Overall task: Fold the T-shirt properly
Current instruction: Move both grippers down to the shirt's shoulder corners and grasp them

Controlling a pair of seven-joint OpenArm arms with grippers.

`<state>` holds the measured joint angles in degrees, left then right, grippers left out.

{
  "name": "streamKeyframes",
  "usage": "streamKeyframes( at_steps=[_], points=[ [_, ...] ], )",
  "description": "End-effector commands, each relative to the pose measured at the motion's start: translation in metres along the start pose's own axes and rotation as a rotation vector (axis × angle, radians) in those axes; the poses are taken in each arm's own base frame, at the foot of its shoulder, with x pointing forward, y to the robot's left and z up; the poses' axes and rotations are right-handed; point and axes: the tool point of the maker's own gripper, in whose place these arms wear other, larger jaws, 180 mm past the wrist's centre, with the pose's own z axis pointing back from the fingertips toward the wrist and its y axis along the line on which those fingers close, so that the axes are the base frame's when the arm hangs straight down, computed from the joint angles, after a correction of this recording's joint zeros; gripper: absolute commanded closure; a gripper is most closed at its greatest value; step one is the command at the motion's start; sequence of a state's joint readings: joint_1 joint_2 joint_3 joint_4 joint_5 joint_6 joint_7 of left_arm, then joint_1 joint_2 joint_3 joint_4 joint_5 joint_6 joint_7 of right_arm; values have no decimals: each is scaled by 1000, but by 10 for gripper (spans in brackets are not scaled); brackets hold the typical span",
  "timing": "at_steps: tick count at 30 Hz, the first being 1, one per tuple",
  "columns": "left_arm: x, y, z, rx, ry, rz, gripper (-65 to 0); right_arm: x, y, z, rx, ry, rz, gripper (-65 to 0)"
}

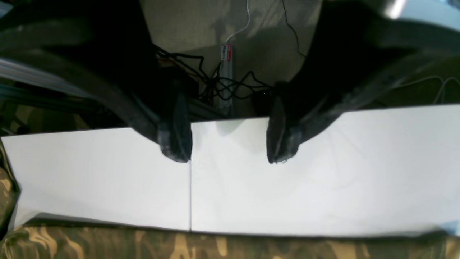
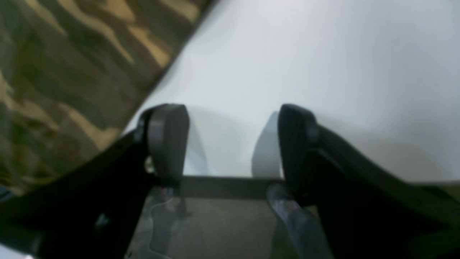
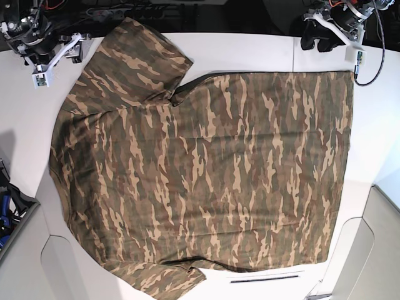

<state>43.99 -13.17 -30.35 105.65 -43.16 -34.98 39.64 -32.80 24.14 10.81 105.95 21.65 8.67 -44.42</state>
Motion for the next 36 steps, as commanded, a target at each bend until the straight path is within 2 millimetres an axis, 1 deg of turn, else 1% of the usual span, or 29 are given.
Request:
streamKeyframes(
  at_steps=[1,4,7,10,12,17,22,25,27,30,36],
  points=[
    [6,-1,4,-7,-22,-11,-364,1,6,-1,47,3,5,-397],
    [7,0,5,-5,-20,-20,-370,3,17,-5,91,-5,-11,-397],
    [11,7,6,7,-13,-43,-432,4,37,-7,159,-22,-28,-397],
    [17,20,8,62,-8,-50,-456,2,55,-8,218,-28,-64,-397],
    [21,29,10,95,-8,-66,-457,-1,60,-10,228,-24,-84,-397],
    [38,51,21,159,-34,-81,-456,-8,67,-15,246,-6,-121,-397],
    [76,78,36,240,-146,-73,-457,-10,71,-16,264,-1,-132,-397],
    [90,91,36,261,-173,-72,-458,-11,71,-16,263,0,-131,-397],
    [94,99,32,254,-184,-42,-469,-10,71,-16,263,-5,-132,-397],
    [95,118,25,273,-181,1,-470,-9,71,-16,262,-8,-132,-397],
    [86,153,11,304,-153,91,-470,-9,70,-16,262,-9,-133,-397]
  ],
)
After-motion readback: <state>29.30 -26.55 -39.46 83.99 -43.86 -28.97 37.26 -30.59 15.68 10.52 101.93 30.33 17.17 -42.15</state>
